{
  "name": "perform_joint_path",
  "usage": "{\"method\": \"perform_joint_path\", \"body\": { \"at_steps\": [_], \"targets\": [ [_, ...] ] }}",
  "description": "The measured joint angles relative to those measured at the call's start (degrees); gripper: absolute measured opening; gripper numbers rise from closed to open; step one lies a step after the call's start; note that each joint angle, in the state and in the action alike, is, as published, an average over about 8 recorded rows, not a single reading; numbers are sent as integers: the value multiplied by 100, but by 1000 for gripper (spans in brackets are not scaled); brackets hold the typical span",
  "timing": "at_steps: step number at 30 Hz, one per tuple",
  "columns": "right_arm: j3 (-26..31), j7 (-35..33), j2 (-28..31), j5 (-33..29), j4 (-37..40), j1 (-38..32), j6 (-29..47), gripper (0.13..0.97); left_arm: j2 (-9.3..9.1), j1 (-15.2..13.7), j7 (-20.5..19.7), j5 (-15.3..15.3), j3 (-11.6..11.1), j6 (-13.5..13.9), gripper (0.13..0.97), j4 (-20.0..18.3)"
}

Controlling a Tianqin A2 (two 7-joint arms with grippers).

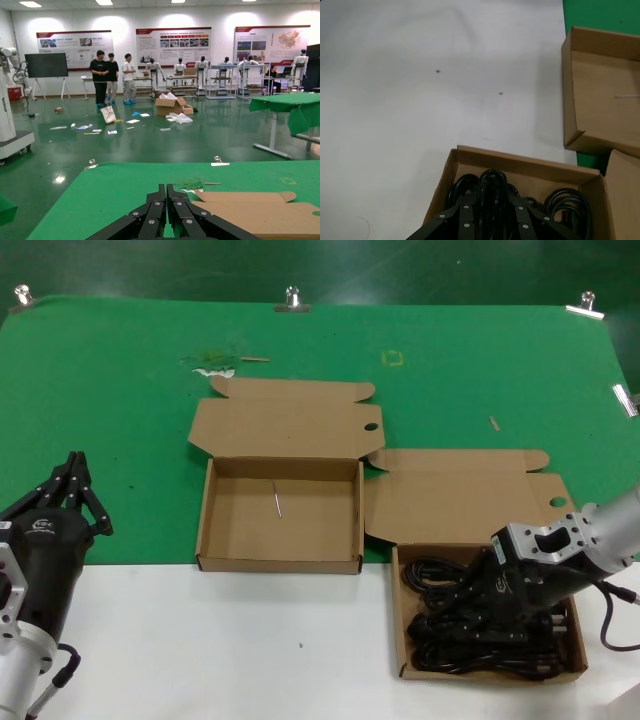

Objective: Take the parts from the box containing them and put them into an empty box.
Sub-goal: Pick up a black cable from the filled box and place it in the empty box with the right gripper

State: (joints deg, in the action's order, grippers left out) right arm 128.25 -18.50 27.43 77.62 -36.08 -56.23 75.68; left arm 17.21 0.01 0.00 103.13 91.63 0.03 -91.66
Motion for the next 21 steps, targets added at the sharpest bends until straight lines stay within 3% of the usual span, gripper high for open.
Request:
{"method": "perform_joint_path", "body": {
  "at_steps": [13, 21],
  "targets": [
    [-151, 209, 238, 220, -338, -264, 395, 238, 0, 0, 0, 0, 0, 0, 151, 0],
    [-279, -35, 85, 327, 190, -776, 430, 237, 0, 0, -1, -1, 0, 0, 151, 0]
  ]
}}
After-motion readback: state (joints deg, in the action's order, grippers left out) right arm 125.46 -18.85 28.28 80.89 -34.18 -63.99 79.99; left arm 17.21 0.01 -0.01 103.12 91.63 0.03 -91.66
